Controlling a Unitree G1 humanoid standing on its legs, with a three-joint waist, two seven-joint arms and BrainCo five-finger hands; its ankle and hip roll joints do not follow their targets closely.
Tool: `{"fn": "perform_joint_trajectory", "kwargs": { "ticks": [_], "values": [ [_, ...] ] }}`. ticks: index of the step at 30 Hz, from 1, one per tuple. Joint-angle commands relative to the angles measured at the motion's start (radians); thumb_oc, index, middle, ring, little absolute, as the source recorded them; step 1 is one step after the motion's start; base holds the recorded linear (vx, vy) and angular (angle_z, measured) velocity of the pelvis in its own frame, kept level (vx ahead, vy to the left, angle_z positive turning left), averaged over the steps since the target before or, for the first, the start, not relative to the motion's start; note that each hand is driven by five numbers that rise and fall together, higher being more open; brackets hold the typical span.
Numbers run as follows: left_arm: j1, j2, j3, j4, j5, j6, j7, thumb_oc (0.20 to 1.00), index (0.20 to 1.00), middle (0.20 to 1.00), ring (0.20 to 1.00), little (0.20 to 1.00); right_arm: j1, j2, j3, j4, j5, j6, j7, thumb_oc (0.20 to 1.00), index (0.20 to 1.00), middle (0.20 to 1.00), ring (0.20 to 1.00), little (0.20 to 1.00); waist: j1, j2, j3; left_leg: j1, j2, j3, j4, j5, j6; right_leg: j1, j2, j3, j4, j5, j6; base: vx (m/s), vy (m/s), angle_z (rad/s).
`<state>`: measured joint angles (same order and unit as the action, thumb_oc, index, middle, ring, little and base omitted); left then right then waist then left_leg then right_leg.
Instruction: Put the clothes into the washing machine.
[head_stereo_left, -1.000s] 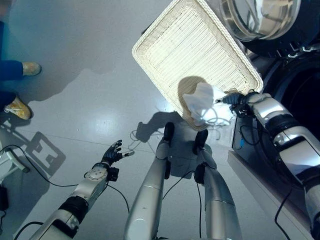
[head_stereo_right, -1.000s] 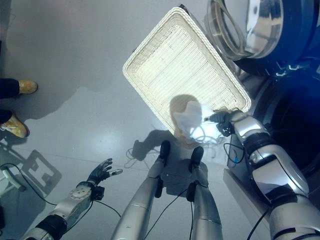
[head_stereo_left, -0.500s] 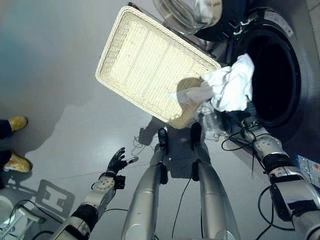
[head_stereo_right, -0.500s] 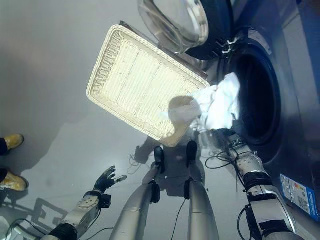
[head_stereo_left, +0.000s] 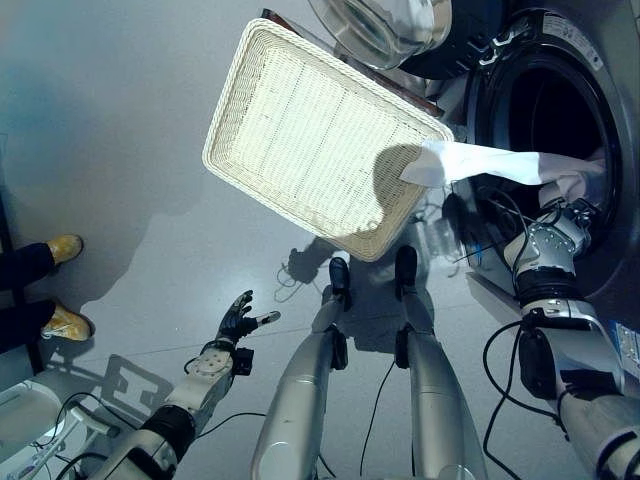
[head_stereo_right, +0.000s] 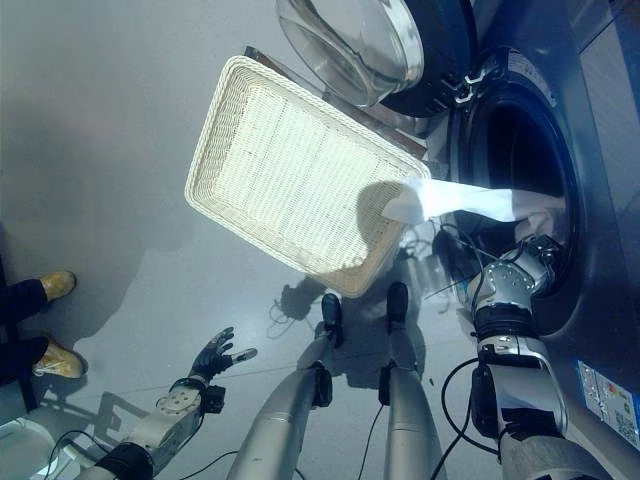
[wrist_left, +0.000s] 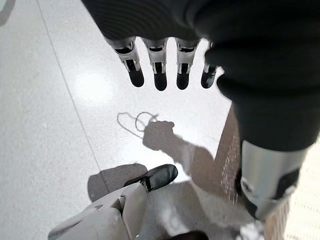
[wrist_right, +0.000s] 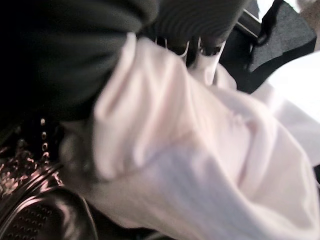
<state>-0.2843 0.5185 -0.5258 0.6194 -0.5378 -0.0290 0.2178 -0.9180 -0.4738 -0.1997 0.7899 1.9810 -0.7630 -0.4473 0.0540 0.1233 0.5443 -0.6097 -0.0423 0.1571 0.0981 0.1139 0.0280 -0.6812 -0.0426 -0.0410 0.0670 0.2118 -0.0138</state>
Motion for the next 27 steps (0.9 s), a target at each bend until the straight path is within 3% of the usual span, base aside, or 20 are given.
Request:
{"fn": "perform_joint_trajectory", "kwargs": {
  "ticks": [1, 2, 5, 7, 12, 16, 20, 21, 23, 24, 26, 27],
  "values": [
    [0.021, 0.019, 0.026, 0.018, -0.036, 0.036, -0.004, 1.0, 1.0, 1.0, 1.0, 1.0, 0.092, -0.268, 0.047, 0.001, -0.016, 0.291, 0.03, 1.0, 1.0, 1.0, 1.0, 1.0, -0.054, 0.024, -0.024, -0.016, -0.036, -0.059, 0.053, -0.036, -0.034, 0.006, 0.001, -0.101, 0.156, -0.134, 0.074, 0.01, -0.087, 0.08],
    [0.013, 0.034, 0.032, 0.022, -0.037, 0.039, -0.018, 1.0, 1.0, 1.0, 1.0, 1.0, 0.084, -0.264, 0.127, 0.024, -0.009, 0.541, 0.098, 1.0, 1.0, 1.0, 1.0, 1.0, -0.048, 0.016, -0.024, -0.024, -0.038, -0.062, 0.051, -0.03, -0.031, 0.005, 0.002, -0.106, 0.147, -0.127, 0.069, -0.01, -0.067, 0.09],
    [0.014, 0.042, 0.047, 0.055, -0.024, 0.017, -0.042, 1.0, 1.0, 1.0, 1.0, 1.0, 0.111, -0.245, 0.165, 0.018, -0.009, 0.651, 0.167, 1.0, 1.0, 1.0, 1.0, 1.0, -0.045, -0.001, -0.024, -0.038, -0.032, -0.061, 0.055, -0.03, -0.031, -0.004, 0.004, -0.116, 0.148, -0.126, 0.067, 0.0, -0.08, 0.08],
    [0.014, 0.027, 0.053, 0.097, 0.0, -0.012, -0.057, 1.0, 1.0, 1.0, 1.0, 1.0, 0.154, -0.211, 0.121, 0.076, -0.009, 0.7, 0.236, 1.0, 1.0, 1.0, 1.0, 1.0, -0.045, -0.008, -0.024, -0.036, -0.033, -0.064, 0.053, -0.03, -0.031, 0.0, 0.007, -0.119, 0.148, -0.127, 0.067, 0.03, -0.076, 0.06],
    [-0.024, -0.029, 0.026, 0.14, 0.032, -0.022, -0.028, 1.0, 1.0, 1.0, 1.0, 1.0, 0.1, -0.186, 0.102, 0.236, -0.03, 0.624, 0.204, 1.0, 1.0, 1.0, 1.0, 1.0, -0.03, 0.002, -0.024, -0.035, -0.039, -0.07, 0.042, -0.028, -0.029, -0.001, 0.009, -0.125, 0.152, -0.131, 0.069, 0.01, -0.023, 0.07],
    [-0.042, -0.023, 0.022, 0.141, 0.029, 0.002, -0.032, 1.0, 1.0, 1.0, 1.0, 1.0, 0.046, -0.213, 0.141, 0.273, -0.138, 0.706, 0.162, 1.0, 1.0, 1.0, 1.0, 1.0, -0.02, 0.007, -0.024, -0.036, -0.04, -0.069, 0.041, -0.026, -0.028, -0.003, 0.004, -0.134, 0.157, -0.131, 0.069, -0.01, -0.006, 0.05],
    [-0.02, -0.001, 0.028, 0.123, 0.024, 0.017, -0.038, 1.0, 1.0, 1.0, 1.0, 1.0, 0.029, -0.277, 0.146, 0.263, -0.16, 0.712, 0.173, 1.0, 1.0, 1.0, 1.0, 1.0, -0.019, 0.004, -0.024, -0.031, -0.037, -0.07, 0.05, -0.033, -0.028, 0.001, 0.002, -0.138, 0.17, -0.14, 0.069, 0.01, -0.005, 0.04],
    [-0.009, 0.005, 0.03, 0.119, 0.022, 0.015, -0.041, 1.0, 1.0, 1.0, 1.0, 1.0, 0.023, -0.297, 0.141, 0.252, -0.142, 0.671, 0.177, 1.0, 1.0, 1.0, 1.0, 1.0, -0.019, 0.004, -0.024, -0.031, -0.037, -0.07, 0.053, -0.034, -0.028, 0.002, 0.003, -0.138, 0.173, -0.142, 0.069, 0.02, -0.006, 0.03],
    [0.042, 0.025, 0.04, 0.096, 0.028, 0.005, -0.05, 1.0, 1.0, 1.0, 1.0, 1.0, 0.023, -0.326, 0.075, 0.122, -0.009, 0.352, 0.241, 1.0, 1.0, 1.0, 1.0, 1.0, -0.025, 0.0, -0.024, -0.017, -0.031, -0.072, 0.048, -0.04, -0.028, 0.01, 0.007, -0.131, 0.181, -0.149, 0.071, 0.0, 0.0, 0.0],
    [0.052, 0.025, 0.037, 0.093, 0.026, 0.001, -0.045, 1.0, 1.0, 1.0, 1.0, 1.0, 0.025, -0.324, 0.045, 0.077, -0.009, 0.249, 0.259, 1.0, 1.0, 1.0, 1.0, 1.0, -0.028, 0.0, -0.024, -0.013, -0.03, -0.074, 0.043, -0.04, -0.027, 0.013, 0.009, -0.129, 0.181, -0.15, 0.073, 0.0, 0.0, 0.0],
    [0.063, 0.026, 0.026, 0.082, 0.023, 0.002, -0.032, 1.0, 1.0, 1.0, 1.0, 1.0, 0.035, -0.303, -0.016, -0.043, -0.009, -0.031, 0.287, 1.0, 1.0, 1.0, 1.0, 1.0, -0.033, 0.001, -0.024, -0.004, -0.029, -0.075, 0.033, -0.04, -0.028, 0.018, 0.014, -0.123, 0.182, -0.152, 0.076, 0.0, 0.01, -0.02],
    [0.056, 0.027, 0.022, 0.076, 0.017, 0.012, -0.029, 1.0, 1.0, 1.0, 1.0, 1.0, 0.029, -0.289, -0.029, -0.097, -0.009, -0.126, 0.295, 1.0, 1.0, 1.0, 1.0, 1.0, -0.036, 0.004, -0.024, 0.0, -0.029, -0.075, 0.027, -0.039, -0.03, 0.017, 0.015, -0.12, 0.183, -0.153, 0.078, 0.0, 0.019, -0.03]
  ]
}}
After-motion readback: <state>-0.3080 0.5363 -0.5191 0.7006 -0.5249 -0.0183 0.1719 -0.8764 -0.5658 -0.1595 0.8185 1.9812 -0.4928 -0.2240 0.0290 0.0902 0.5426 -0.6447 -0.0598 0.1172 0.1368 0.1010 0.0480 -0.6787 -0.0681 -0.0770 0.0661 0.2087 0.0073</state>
